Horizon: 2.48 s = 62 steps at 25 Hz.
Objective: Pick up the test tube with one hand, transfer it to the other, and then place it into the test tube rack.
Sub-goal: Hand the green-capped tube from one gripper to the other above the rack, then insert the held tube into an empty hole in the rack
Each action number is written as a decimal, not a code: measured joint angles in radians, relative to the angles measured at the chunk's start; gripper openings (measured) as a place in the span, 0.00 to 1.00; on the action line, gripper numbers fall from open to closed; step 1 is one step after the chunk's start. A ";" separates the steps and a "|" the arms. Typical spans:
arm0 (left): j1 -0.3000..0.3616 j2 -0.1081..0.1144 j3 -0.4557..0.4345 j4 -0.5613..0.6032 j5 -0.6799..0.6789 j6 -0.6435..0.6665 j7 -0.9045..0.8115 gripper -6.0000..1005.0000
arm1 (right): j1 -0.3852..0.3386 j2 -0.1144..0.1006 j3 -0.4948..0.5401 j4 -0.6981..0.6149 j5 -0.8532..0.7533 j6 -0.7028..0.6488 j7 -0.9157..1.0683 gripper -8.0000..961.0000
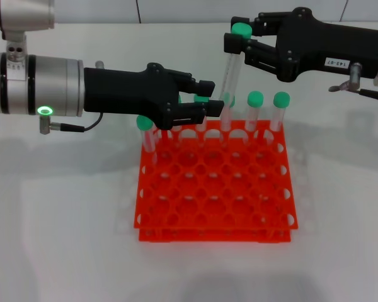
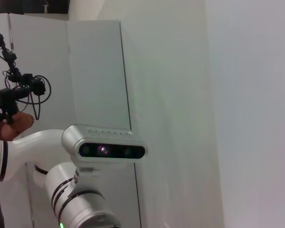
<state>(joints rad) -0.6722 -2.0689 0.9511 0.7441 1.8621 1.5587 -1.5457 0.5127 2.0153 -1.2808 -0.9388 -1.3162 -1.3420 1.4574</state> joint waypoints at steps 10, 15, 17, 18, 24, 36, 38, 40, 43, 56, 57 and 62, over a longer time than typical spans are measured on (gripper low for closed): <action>0.007 0.004 -0.003 0.007 0.000 0.020 -0.047 0.64 | -0.002 0.002 0.000 -0.002 0.000 -0.003 0.001 0.28; 0.045 0.001 -0.004 0.077 0.000 0.040 -0.079 0.85 | -0.003 0.002 0.000 -0.002 0.000 -0.003 0.001 0.28; 0.071 -0.003 -0.005 0.119 0.000 0.042 -0.102 0.89 | -0.004 0.002 0.000 -0.002 0.000 -0.003 0.001 0.28; 0.080 -0.004 -0.005 0.133 0.000 0.042 -0.112 0.89 | -0.004 0.002 0.000 -0.002 0.000 -0.004 0.001 0.28; 0.141 0.010 -0.012 0.212 -0.060 0.073 -0.208 0.89 | -0.004 0.002 0.000 -0.001 0.000 -0.005 0.001 0.28; 0.308 0.025 -0.052 0.438 -0.051 0.176 -0.391 0.89 | -0.027 0.004 -0.002 -0.001 0.010 -0.008 0.001 0.29; 0.335 0.033 -0.057 0.465 -0.031 0.193 -0.408 0.89 | -0.029 0.005 -0.005 0.001 0.011 -0.010 0.001 0.29; 0.357 0.039 -0.076 0.484 -0.002 0.221 -0.412 0.89 | -0.030 0.006 -0.012 0.004 0.016 -0.010 0.001 0.29; 0.370 0.041 -0.118 0.490 0.054 0.249 -0.407 0.89 | -0.035 0.006 -0.033 0.006 0.029 -0.005 0.001 0.29; 0.396 0.045 -0.137 0.478 0.181 0.256 -0.283 0.89 | -0.036 0.009 -0.113 0.033 0.093 0.033 -0.036 0.29; 0.395 0.043 -0.137 0.474 0.196 0.255 -0.276 0.89 | -0.035 0.009 -0.123 0.034 0.101 0.040 -0.042 0.29; 0.388 0.050 -0.137 0.429 0.230 0.253 -0.241 0.89 | -0.026 0.011 -0.188 0.035 0.138 0.104 -0.065 0.29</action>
<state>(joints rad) -0.2844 -2.0186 0.8145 1.1733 2.0919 1.8118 -1.7870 0.4864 2.0262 -1.4687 -0.9040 -1.1779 -1.2376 1.3922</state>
